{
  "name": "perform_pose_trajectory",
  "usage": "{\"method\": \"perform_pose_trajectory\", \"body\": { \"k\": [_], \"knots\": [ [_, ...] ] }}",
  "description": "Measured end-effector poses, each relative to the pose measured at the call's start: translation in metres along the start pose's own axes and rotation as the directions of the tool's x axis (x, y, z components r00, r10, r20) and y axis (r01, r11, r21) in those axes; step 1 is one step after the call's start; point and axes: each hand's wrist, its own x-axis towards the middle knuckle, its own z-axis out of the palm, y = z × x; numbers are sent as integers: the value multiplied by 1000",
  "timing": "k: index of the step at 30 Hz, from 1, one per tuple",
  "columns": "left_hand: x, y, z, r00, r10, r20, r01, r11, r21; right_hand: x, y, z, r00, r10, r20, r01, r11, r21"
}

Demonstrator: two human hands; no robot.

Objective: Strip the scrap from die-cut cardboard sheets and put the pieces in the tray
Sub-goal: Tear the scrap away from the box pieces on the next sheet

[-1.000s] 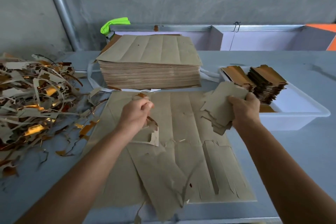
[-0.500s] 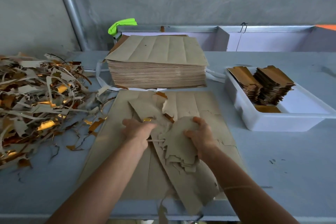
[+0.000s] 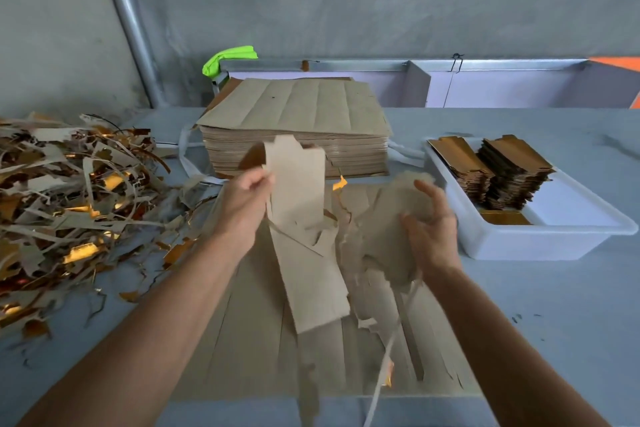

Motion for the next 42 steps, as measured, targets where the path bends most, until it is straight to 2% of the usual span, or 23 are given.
{"method": "perform_pose_trajectory", "body": {
  "k": [4, 8, 12, 15, 18, 21, 23, 25, 27, 29, 31, 34, 38, 40, 42],
  "knots": [
    [21, 23, -6, 996, -28, 86, 50, 964, -261, 16, -22, -16, 998, -57, -19, 54, 987, -149],
    [27, 32, -3, 989, -47, 137, 102, 897, -430, 16, -31, -20, 991, -123, 61, 135, 955, -264],
    [22, 35, 7, 967, -142, 211, 238, 798, -554, 11, -35, -12, 974, -150, 169, 205, 904, -376],
    [14, 30, 16, 951, -203, 232, 303, 758, -578, 1, -32, 0, 949, -144, 280, 249, 886, -390],
    [10, 25, 18, 944, -221, 243, 322, 768, -553, -1, -30, 6, 934, -158, 321, 283, 875, -392],
    [13, 24, 10, 941, -239, 239, 331, 798, -504, 5, -33, -1, 959, -143, 244, 238, 875, -421],
    [17, 25, 3, 947, -231, 222, 314, 814, -490, 8, -35, -9, 966, -193, 173, 254, 840, -480],
    [20, 26, -1, 951, -226, 213, 306, 796, -522, 7, -34, -13, 961, -222, 165, 276, 798, -535],
    [20, 25, 0, 951, -248, 185, 310, 769, -559, 4, -31, -13, 965, -163, 204, 253, 777, -576],
    [17, 22, 5, 946, -275, 169, 322, 756, -571, -1, -28, -9, 960, -39, 278, 195, 806, -559],
    [14, 18, 13, 944, -281, 176, 329, 734, -594, -8, -24, -3, 923, 58, 380, 168, 829, -534],
    [15, 12, 20, 963, -268, 39, 239, 774, -586, -21, -23, 5, 846, 163, 507, 94, 891, -444],
    [23, -5, 20, 964, -195, -182, 121, 927, -354, -32, -30, 7, 755, 225, 616, -114, 970, -214],
    [26, -13, 20, 940, -159, -303, 98, 974, -206, -34, -33, 8, 712, 258, 653, -250, 962, -108],
    [27, -18, 19, 888, -171, -427, 139, 985, -105, -36, -35, 7, 682, 282, 675, -351, 936, -36]
  ]
}}
